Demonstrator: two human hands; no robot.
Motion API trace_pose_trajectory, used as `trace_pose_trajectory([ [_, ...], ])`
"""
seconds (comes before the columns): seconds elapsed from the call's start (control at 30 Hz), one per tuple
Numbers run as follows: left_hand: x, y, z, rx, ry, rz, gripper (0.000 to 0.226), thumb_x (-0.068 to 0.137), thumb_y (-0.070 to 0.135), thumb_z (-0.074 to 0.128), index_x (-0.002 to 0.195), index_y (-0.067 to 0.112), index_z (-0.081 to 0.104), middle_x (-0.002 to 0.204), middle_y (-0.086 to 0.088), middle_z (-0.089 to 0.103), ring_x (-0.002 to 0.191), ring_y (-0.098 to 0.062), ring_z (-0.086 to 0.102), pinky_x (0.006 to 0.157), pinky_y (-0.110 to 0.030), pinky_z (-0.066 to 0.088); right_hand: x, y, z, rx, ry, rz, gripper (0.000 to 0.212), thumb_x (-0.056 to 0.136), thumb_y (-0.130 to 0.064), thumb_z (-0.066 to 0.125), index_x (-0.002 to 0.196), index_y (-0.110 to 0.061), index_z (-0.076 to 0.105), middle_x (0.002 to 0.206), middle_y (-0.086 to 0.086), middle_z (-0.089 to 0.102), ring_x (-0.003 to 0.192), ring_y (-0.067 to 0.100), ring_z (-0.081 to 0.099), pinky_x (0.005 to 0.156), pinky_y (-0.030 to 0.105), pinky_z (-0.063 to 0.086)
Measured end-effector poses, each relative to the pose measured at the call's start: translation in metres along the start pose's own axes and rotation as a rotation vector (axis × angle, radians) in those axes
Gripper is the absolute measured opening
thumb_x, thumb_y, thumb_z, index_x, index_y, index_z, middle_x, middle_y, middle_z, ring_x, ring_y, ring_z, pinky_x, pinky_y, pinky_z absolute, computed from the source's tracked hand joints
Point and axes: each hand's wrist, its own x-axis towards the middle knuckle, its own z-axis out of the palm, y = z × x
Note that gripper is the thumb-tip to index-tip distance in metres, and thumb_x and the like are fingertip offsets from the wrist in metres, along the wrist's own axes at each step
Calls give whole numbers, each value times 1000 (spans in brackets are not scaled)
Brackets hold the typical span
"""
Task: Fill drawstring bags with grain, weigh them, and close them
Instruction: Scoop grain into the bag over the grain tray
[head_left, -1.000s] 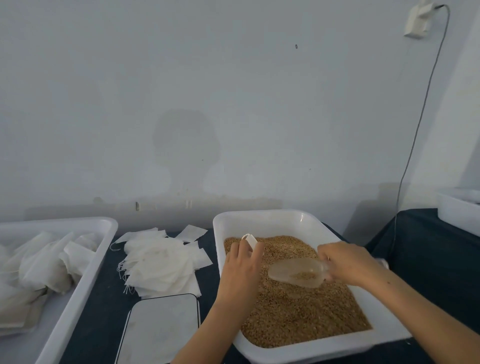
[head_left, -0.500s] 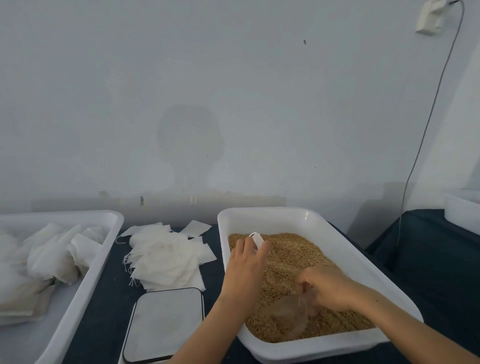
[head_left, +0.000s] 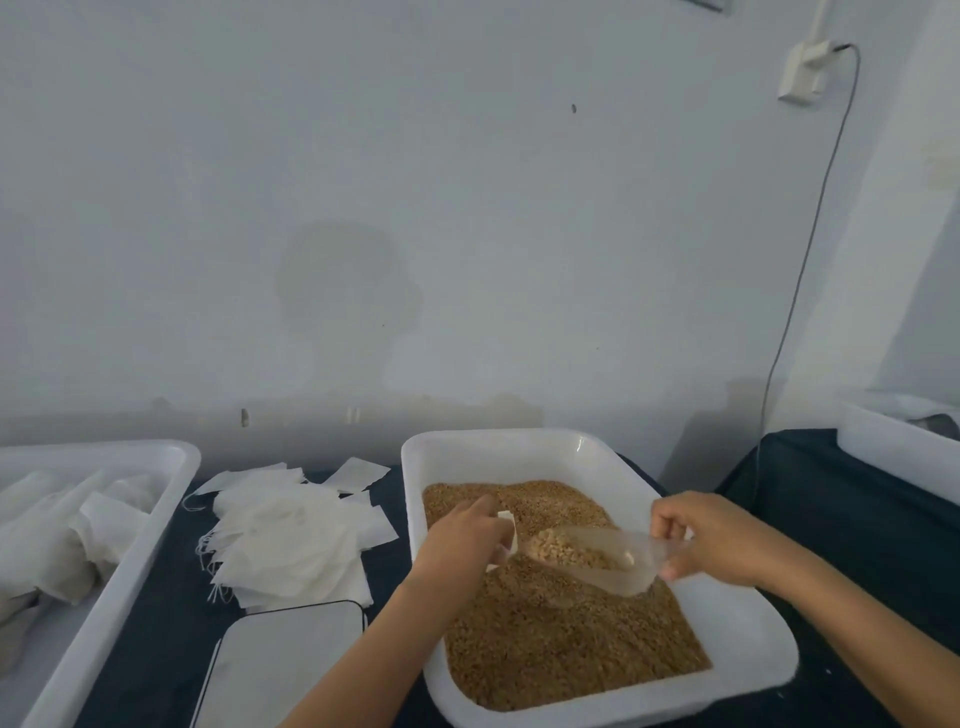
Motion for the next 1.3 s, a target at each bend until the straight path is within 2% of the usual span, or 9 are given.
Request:
trace_pose_trajectory([
  [0.13, 0, -1, 3, -23, 19, 102, 15, 93, 15, 57, 106, 17, 64, 111, 1, 50, 104, -16, 48, 81, -25, 40, 6, 1, -6, -50, 54, 50, 24, 81, -18, 71, 72, -25, 50, 82, -10, 57, 80, 9, 56, 78, 29, 48],
  [0.3, 0, 1, 4, -64, 49, 217, 14, 92, 20, 58, 103, 19, 66, 110, 4, 53, 101, -11, 49, 85, -23, 42, 21, -10, 0, -102, 40, 61, 27, 79, -19, 73, 69, -26, 49, 81, -14, 57, 87, 10, 59, 82, 33, 49],
  [0.47, 1, -1, 7, -89, 67, 223, 16, 92, 22, 58, 104, 16, 67, 110, 1, 55, 100, -14, 52, 82, -23, 41, 33, -19, -3, -249, 80, 74, 29, 81, -14, 69, 67, -26, 46, 79, -15, 63, 75, 1, 55, 57, 20, 35],
  [0.53, 2, -2, 9, -89, 66, 215, 17, 91, 24, 59, 103, 16, 67, 109, 1, 55, 100, -14, 52, 81, -23, 41, 35, -26, -7, -328, 86, 63, 30, 81, -13, 68, 66, -25, 45, 87, -13, 64, 80, 6, 57, 54, 19, 30],
  [0.67, 3, -5, 12, -94, 60, 213, 15, 89, 23, 61, 101, 17, 68, 105, 1, 55, 98, -14, 51, 80, -24, 42, 39, -41, -12, -523, 116, 62, 25, 84, -10, 63, 72, -22, 45, 99, -4, 63, 92, 15, 60, 67, 24, 35],
  [0.77, 4, -6, 13, -89, 70, 214, 14, 89, 22, 62, 101, 17, 68, 105, 0, 55, 97, -14, 52, 75, -21, 37, 42, -47, -12, -605, 158, 51, 30, 85, -5, 58, 69, -22, 39, 93, -4, 58, 85, 15, 54, 73, 26, 33],
  [1.03, 5, -6, 13, -111, 59, 178, 17, 91, 21, 59, 102, 13, 68, 109, -2, 56, 102, -15, 51, 82, -24, 40, 45, -49, -13, -617, 166, 47, 34, 84, -4, 59, 67, -23, 36, 90, -4, 54, 81, 14, 51, 74, 27, 33],
  [1.17, 3, -6, 12, -137, 93, 158, 14, 92, 19, 57, 101, 13, 66, 109, 0, 56, 99, -13, 52, 80, -21, 38, 39, -46, -13, -575, 127, 58, 13, 85, -13, 63, 84, -18, 52, 100, -2, 61, 92, 16, 59, 65, 24, 36],
  [1.3, -1, -8, 10, -207, 151, 85, 9, 96, 13, 50, 99, 11, 58, 104, 0, 55, 93, -15, 54, 78, -23, 41, 34, -35, -6, -416, -7, 80, 30, 86, -21, 67, 70, -21, 41, 94, -2, 58, 89, 16, 58, 59, 21, 36],
])
